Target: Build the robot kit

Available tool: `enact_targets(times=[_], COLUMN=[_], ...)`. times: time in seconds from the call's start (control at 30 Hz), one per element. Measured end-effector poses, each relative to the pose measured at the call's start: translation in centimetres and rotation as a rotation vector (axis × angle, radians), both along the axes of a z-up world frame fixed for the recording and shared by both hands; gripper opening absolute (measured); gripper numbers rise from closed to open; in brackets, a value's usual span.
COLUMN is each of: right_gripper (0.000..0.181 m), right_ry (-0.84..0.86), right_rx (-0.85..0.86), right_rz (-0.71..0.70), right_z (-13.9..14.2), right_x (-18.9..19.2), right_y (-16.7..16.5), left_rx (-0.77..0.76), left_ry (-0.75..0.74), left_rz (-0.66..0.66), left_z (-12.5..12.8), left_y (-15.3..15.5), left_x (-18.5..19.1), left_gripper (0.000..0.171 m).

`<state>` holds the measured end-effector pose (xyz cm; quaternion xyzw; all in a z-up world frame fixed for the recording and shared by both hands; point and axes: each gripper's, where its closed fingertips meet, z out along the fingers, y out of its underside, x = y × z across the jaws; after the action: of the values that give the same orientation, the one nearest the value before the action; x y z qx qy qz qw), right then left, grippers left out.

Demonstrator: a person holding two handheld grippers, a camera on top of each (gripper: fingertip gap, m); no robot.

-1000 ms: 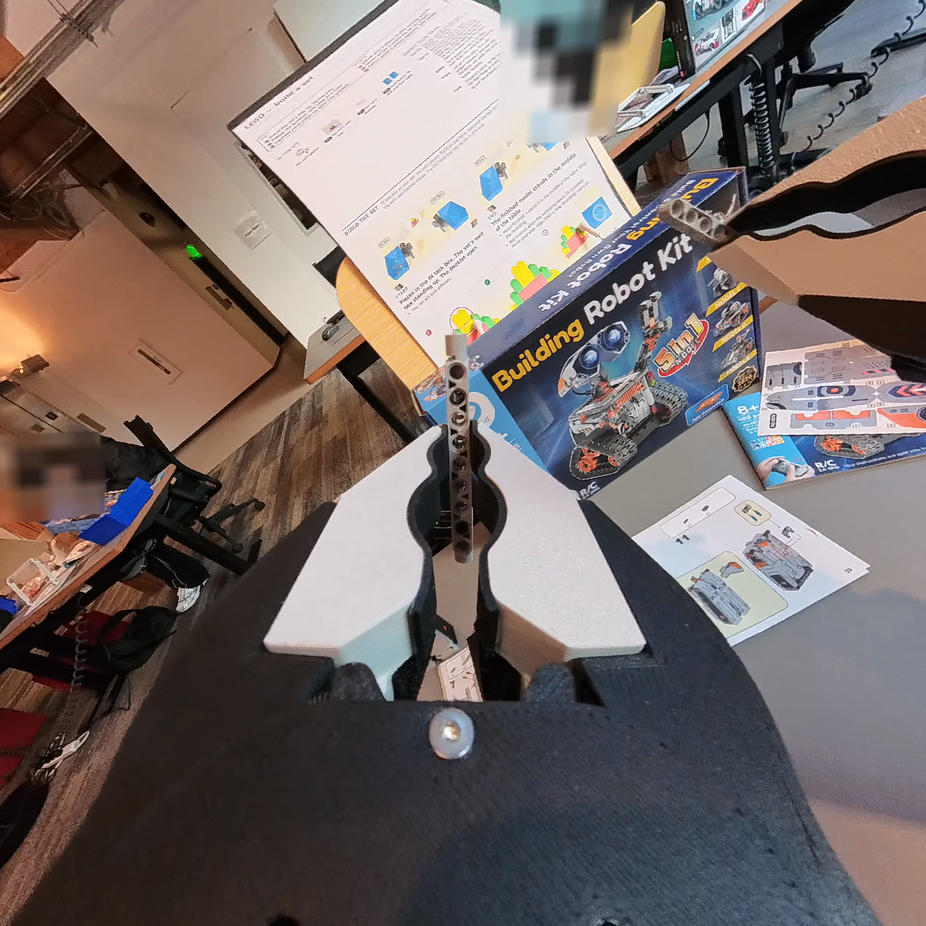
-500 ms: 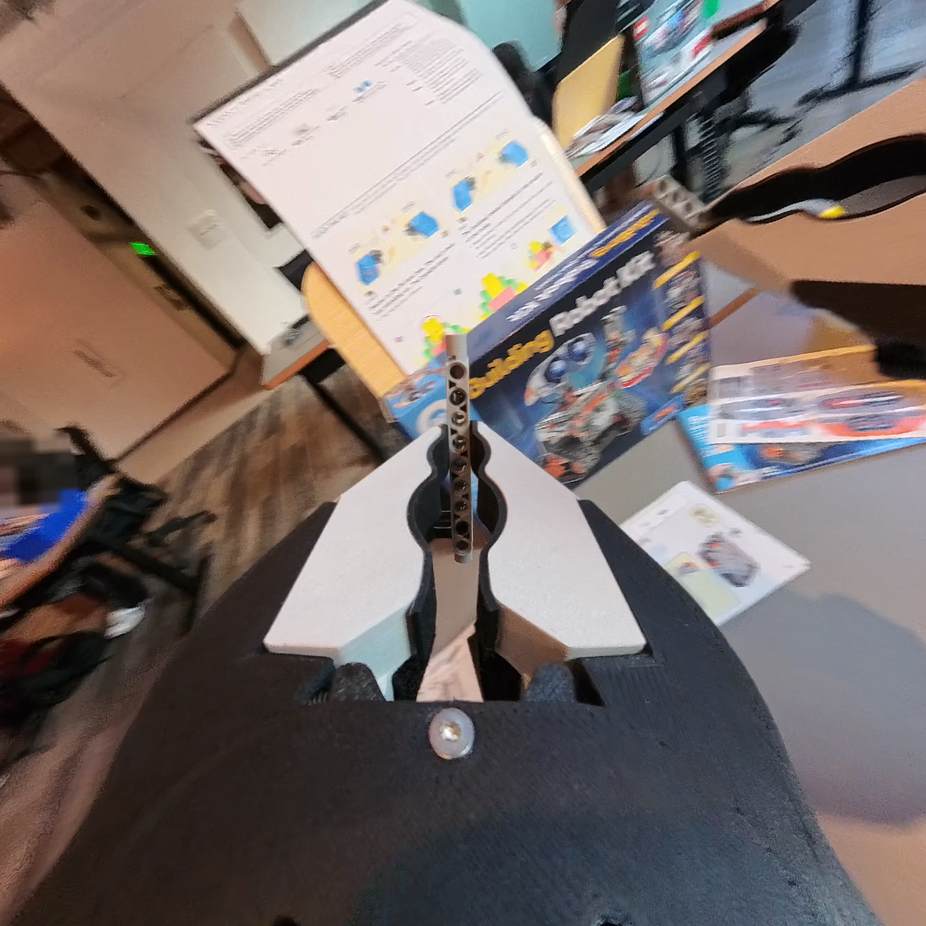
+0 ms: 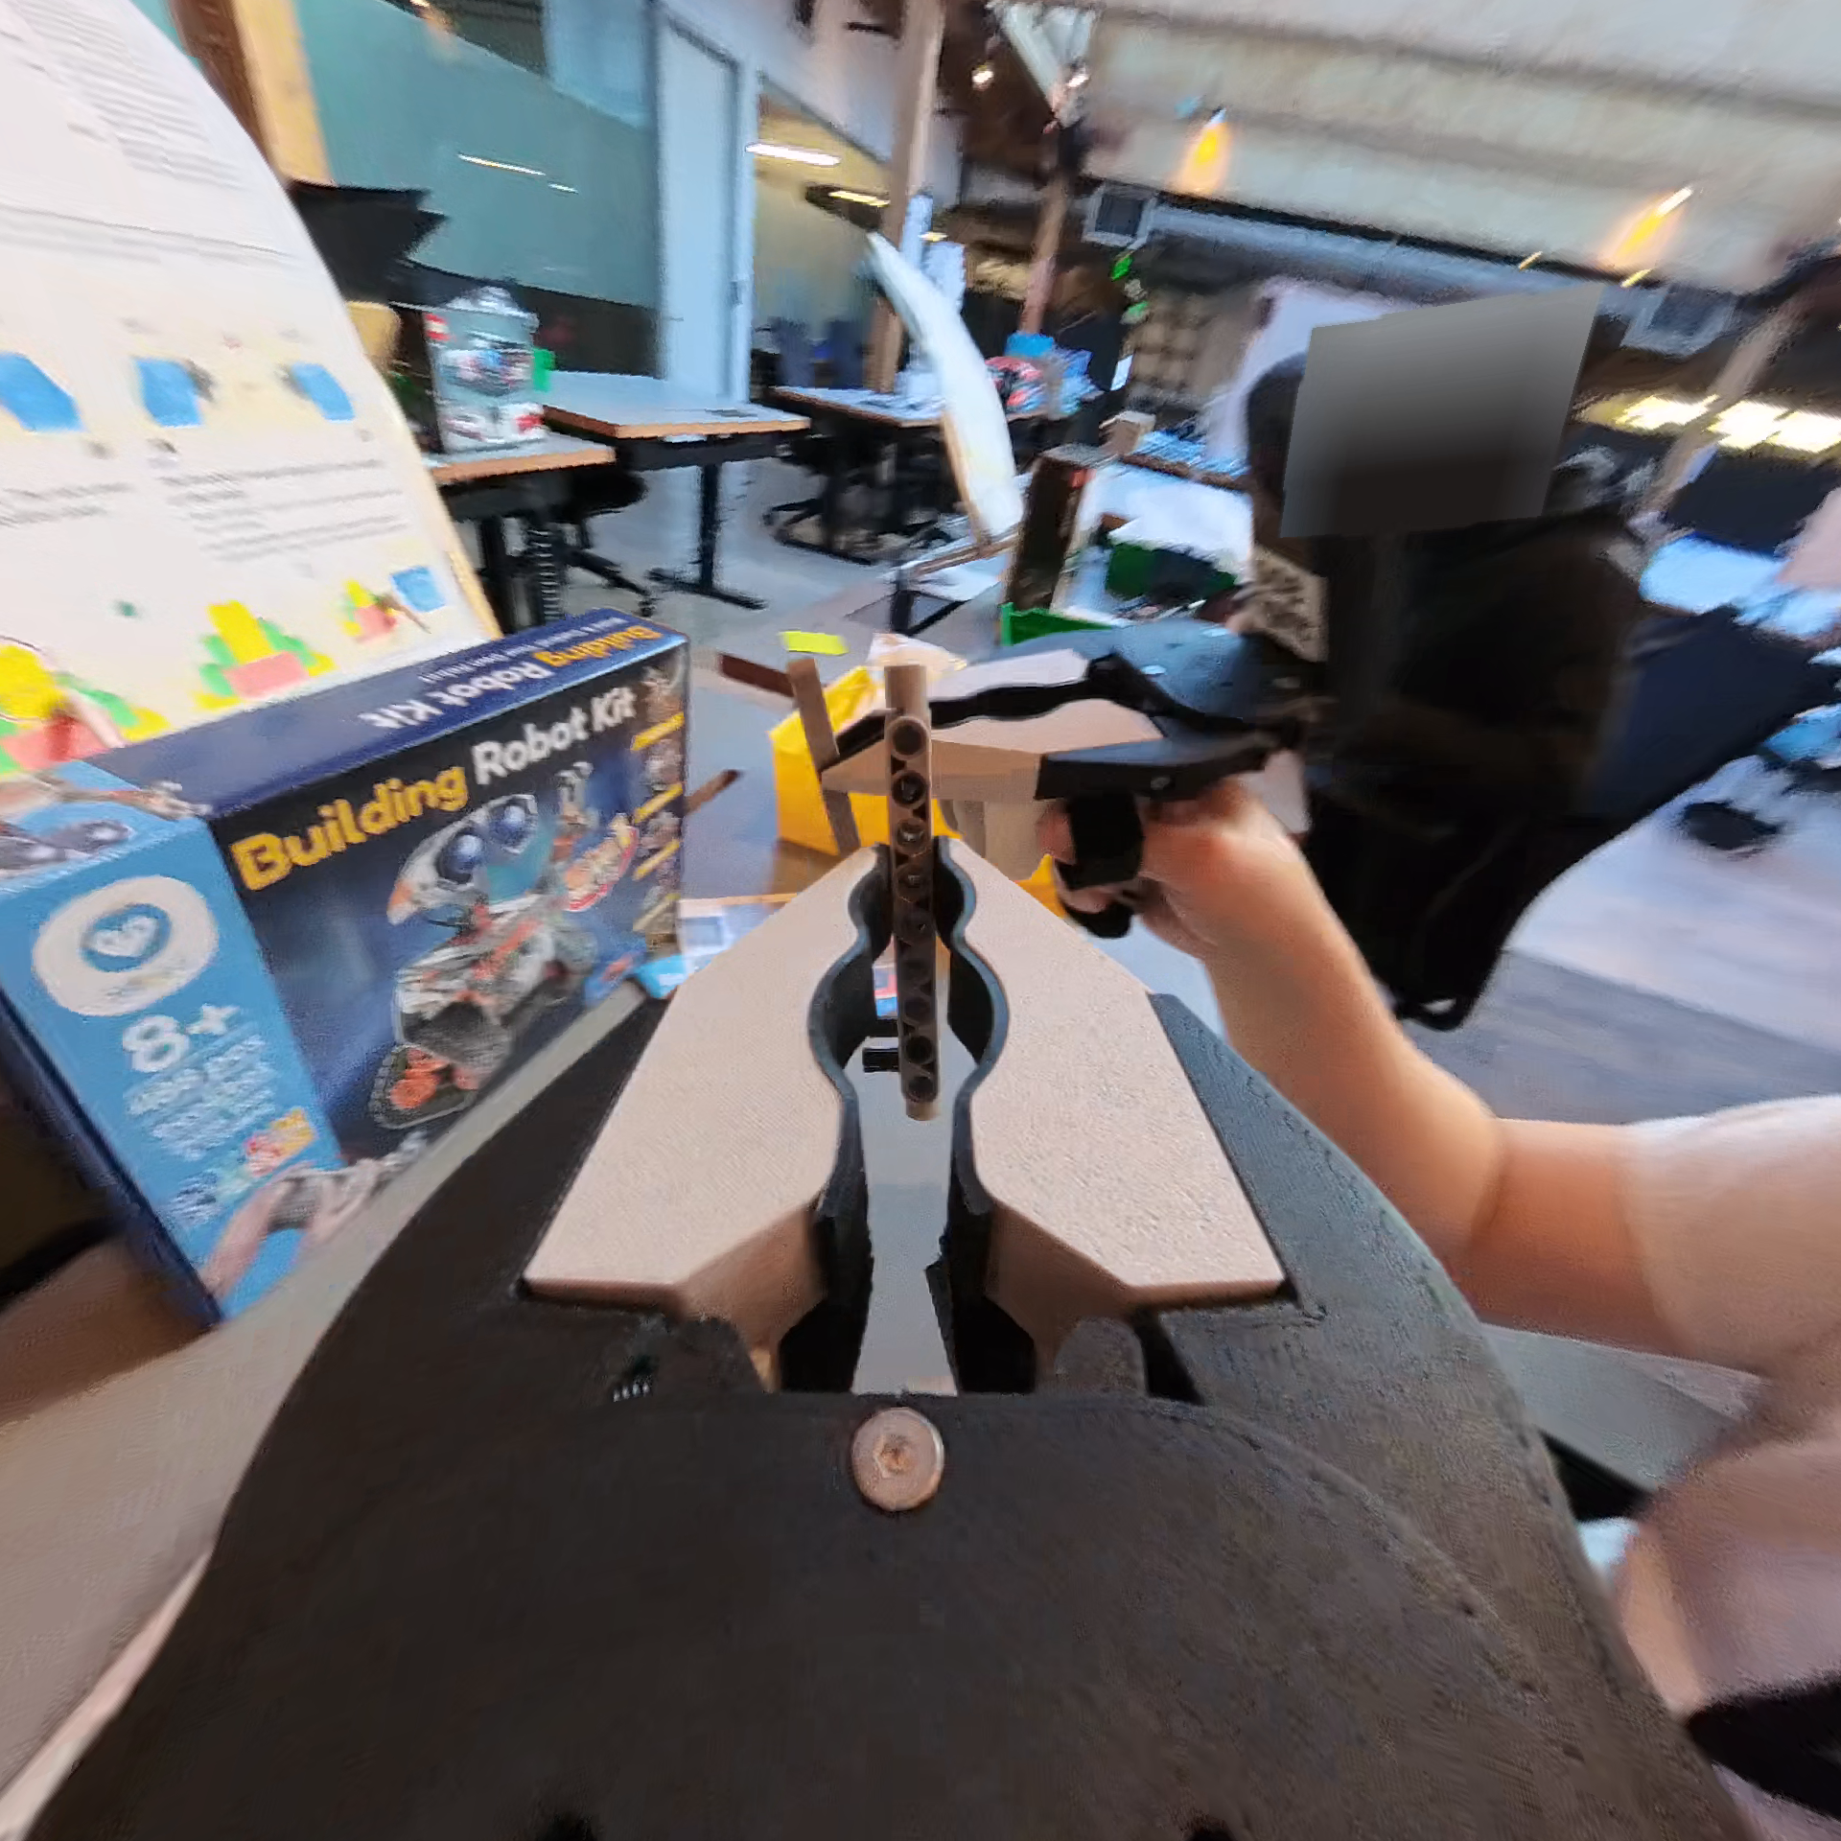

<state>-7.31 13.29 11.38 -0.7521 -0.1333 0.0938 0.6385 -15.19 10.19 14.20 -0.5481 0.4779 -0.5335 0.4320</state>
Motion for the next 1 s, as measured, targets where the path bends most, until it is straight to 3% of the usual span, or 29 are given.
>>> enact_targets(times=[0.1,0.23,0.37,0.57,0.73,0.87,1.0], right_gripper=[0.007,0.007,0.007,0.006,0.006,0.007,0.006], right_ry=[0.235,0.389,0.572,0.721,0.755,0.829,0.790], right_rx=[0.004,-0.001,-0.033,-0.020,0.009,0.009,0.000], right_rz=[0.267,0.389,0.602,0.825,0.869,0.941,0.962], right_z=[1.1,1.4,1.5,2.3,3.2,4.2,4.1], right_x=[-1.8,-1.0,-2.6,-6.0,-6.4,-6.7,-7.6], right_y=[-1.2,-1.4,-2.0,-2.8,-3.6,-4.6,-5.0], left_rx=[-0.042,-0.003,-0.003,-0.163,-0.306,-0.305,-0.301], left_ry=[-0.056,-0.104,-0.184,-0.249,-0.261,-0.229,-0.210], left_rz=[0.005,0.158,0.159,-0.066,-0.288,-0.312,-0.304], left_z=[0.8,2.1,3.3,3.0,2.7,2.4,2.2], left_y=[1.6,4.2,4.1,2.7,-0.1,-1.2,-1.5], left_x=[-2.9,-8.5,-11.5,-7.2,-3.0,-1.7,-1.4], left_gripper=[0.005,0.005,0.005,0.005,0.005,0.005,0.005])
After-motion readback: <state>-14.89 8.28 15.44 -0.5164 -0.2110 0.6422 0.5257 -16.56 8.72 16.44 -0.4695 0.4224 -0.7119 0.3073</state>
